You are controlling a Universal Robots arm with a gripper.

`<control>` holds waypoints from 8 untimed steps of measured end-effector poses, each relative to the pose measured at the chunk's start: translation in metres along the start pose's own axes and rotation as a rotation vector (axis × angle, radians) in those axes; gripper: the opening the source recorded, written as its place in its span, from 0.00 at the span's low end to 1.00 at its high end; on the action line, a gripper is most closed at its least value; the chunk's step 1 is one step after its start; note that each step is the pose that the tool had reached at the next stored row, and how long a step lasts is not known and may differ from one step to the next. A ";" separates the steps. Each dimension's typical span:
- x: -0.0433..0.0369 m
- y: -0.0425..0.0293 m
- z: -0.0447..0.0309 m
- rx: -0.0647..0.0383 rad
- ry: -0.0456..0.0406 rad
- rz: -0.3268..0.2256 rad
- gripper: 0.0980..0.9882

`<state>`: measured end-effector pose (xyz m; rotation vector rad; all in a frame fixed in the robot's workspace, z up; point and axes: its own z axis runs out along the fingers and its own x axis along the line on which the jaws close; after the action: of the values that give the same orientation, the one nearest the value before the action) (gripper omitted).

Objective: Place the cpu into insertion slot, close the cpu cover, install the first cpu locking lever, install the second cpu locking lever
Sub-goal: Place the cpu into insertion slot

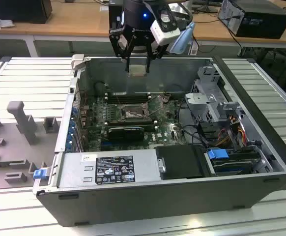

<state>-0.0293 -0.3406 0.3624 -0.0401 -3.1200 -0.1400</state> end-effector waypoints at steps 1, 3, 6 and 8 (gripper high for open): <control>0.0000 0.0000 0.0000 0.000 0.0000 0.000 0.48; 0.0000 0.0000 0.0000 0.000 -0.0015 0.018 0.48; 0.0000 0.0000 0.0001 -0.001 -0.0041 0.046 0.48; 0.0000 0.0000 0.0002 -0.001 -0.0065 0.073 0.48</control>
<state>-0.0293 -0.3406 0.3621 -0.1551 -3.1197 -0.1411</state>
